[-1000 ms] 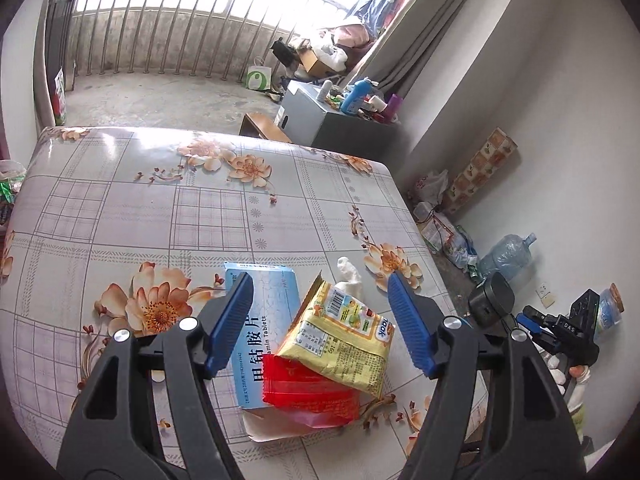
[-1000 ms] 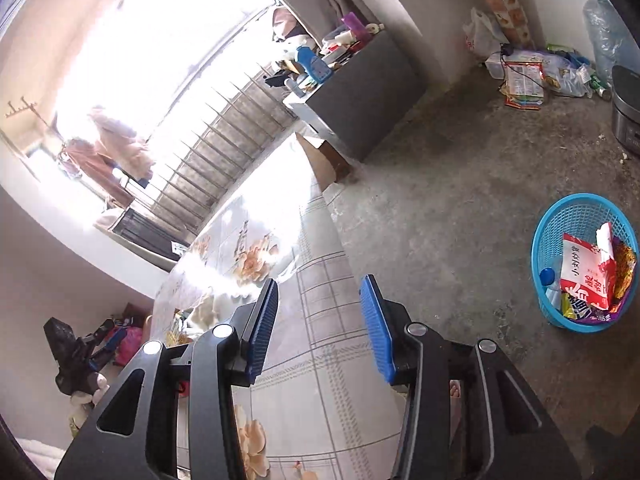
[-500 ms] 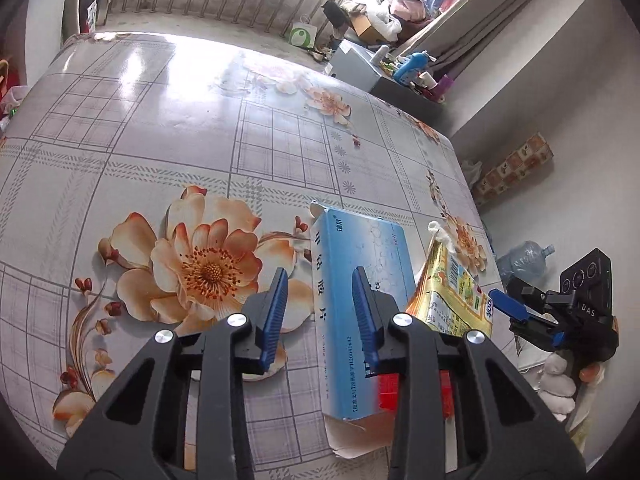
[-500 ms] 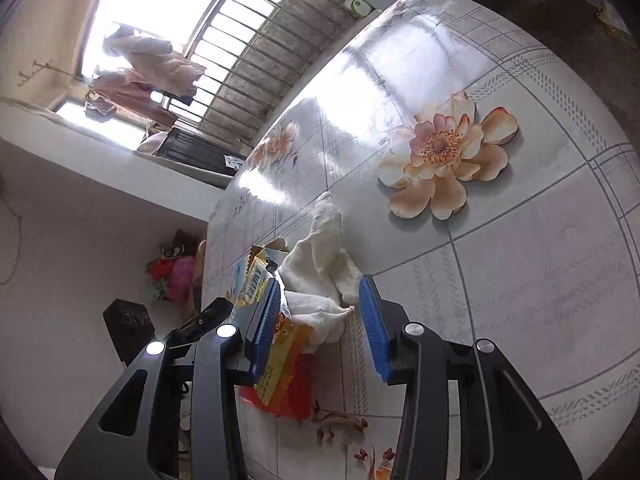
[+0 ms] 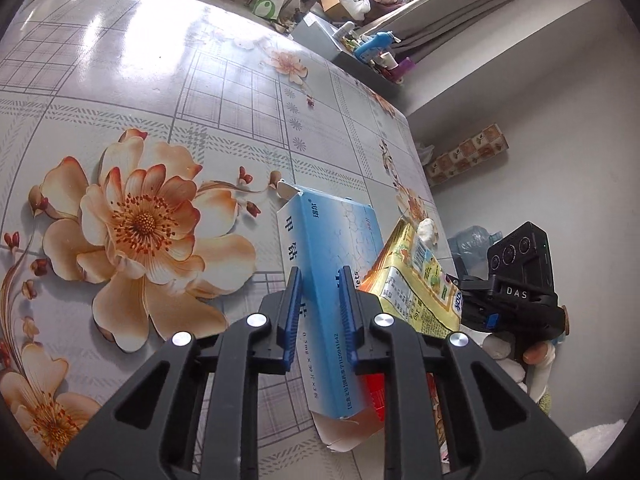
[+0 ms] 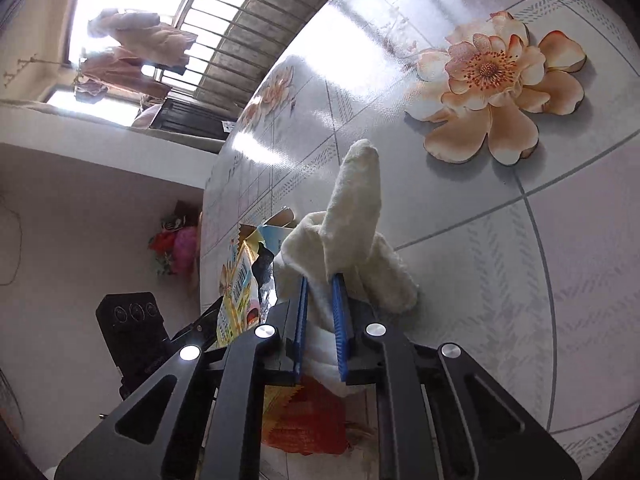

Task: Collect trash
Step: 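Grasp the white tissue with the right tool while the left tool grasps the blue medicine box, then grasp the yellow snack bag with the left tool while the right tool holds the tissue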

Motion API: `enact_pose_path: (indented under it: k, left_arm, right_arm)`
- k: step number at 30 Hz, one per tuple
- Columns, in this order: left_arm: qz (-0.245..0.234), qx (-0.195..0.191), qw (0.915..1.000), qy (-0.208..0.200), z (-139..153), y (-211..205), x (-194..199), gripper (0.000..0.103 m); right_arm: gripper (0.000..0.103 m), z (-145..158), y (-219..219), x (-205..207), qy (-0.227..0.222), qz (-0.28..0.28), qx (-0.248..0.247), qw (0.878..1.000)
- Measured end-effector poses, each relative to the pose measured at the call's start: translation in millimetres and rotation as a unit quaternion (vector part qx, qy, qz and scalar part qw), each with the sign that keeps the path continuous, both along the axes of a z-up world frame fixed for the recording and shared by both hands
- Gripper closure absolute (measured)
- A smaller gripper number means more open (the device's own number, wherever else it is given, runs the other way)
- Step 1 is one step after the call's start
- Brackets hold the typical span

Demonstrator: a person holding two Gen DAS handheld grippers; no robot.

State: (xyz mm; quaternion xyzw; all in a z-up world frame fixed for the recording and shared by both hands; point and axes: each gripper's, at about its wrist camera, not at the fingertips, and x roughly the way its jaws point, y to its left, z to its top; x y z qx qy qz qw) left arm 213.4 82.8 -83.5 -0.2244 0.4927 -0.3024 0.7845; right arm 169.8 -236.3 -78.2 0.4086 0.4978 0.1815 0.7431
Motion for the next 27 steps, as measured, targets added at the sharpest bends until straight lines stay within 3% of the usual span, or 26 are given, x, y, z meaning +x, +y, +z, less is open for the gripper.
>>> enact_pose_path:
  k: [8,14,20,24,27]
  left_arm:
    - [-0.037,-0.017,0.9990,0.017,-3.7,-14.5,-34.1,0.086]
    - [-0.037,-0.003,0.9993,-0.007,4.7,-16.6,-45.3,0.086]
    - [-0.028,-0.004,0.9984,-0.048,32.1,-0.3,-58.8,0.086]
    - [-0.061,-0.033,0.9963,-0.052,43.1,1.8,-70.3,0.086]
    - [-0.098,-0.047,0.9934,-0.035,42.4,-13.2,-78.7,0.083]
  right_arm:
    - [0.090,1.2,-15.1,-41.3,0.014,-0.020,-0.003,1.000]
    - [0.090,9.2,-25.1,-57.2,0.005,-0.043,-0.010,0.999]
    - [0.089,37.6,-38.5,-74.9,-0.042,-0.068,-0.057,0.995]
    - [0.089,61.7,-22.7,-83.6,-0.097,-0.028,-0.071,0.992]
    - [0.089,66.1,-0.3,-81.1,-0.110,0.009,-0.096,0.989]
